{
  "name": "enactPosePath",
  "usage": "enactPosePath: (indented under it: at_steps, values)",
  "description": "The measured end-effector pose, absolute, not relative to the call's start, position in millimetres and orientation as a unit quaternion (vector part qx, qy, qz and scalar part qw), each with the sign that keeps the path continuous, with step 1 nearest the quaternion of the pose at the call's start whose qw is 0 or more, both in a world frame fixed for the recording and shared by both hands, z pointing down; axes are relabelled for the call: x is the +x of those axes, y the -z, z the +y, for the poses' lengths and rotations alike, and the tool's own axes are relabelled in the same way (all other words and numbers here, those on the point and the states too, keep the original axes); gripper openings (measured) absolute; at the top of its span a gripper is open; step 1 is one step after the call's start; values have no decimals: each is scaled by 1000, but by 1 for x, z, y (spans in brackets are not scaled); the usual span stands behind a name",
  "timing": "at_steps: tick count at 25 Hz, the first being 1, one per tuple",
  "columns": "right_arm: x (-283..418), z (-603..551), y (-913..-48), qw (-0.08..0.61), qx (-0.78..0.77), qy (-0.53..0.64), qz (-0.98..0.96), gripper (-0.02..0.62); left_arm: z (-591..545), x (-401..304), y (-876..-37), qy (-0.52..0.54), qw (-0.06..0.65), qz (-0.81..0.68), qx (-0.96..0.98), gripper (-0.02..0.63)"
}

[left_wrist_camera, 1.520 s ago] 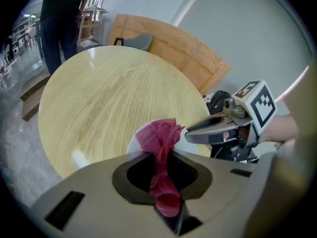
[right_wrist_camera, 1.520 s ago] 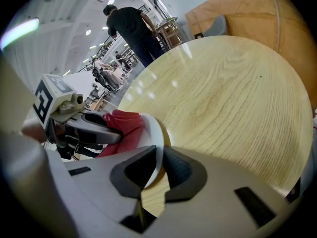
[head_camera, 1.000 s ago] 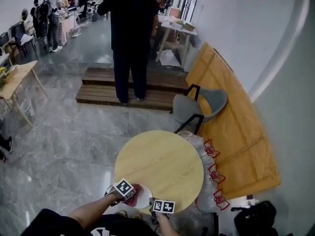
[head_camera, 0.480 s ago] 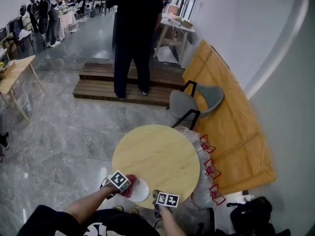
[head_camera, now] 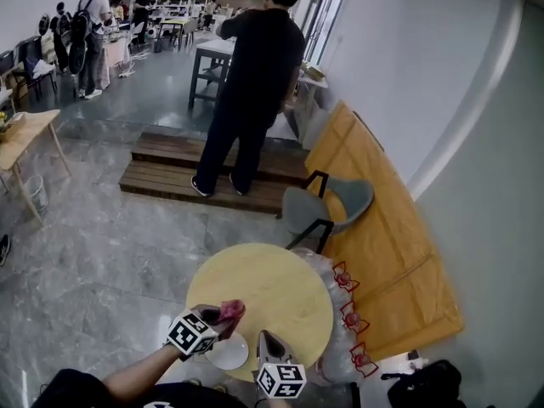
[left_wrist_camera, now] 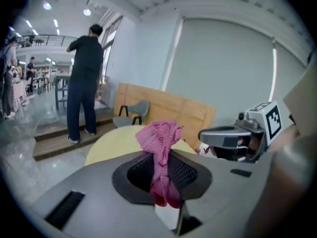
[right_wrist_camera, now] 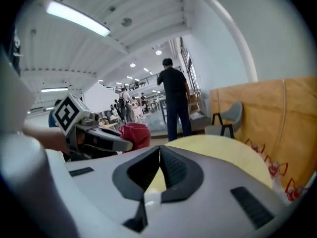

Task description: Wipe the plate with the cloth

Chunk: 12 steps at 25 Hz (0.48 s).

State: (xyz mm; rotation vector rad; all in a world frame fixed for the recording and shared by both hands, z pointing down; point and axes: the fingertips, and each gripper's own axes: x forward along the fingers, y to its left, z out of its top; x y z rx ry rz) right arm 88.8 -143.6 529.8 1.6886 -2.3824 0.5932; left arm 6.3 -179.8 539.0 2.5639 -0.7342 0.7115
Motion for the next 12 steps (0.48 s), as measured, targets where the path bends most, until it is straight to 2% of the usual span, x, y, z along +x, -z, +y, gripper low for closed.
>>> enactPosePath:
  at_steps: [5,12]
  values:
    - [69,-126,-459,50,576,-93,-811,23,-171,0,-473,-101,63,-322,939,69]
    - [66,-118,-451,44,587,-79,-805,21,-156,-15,-455,-44,19,-351,935,69]
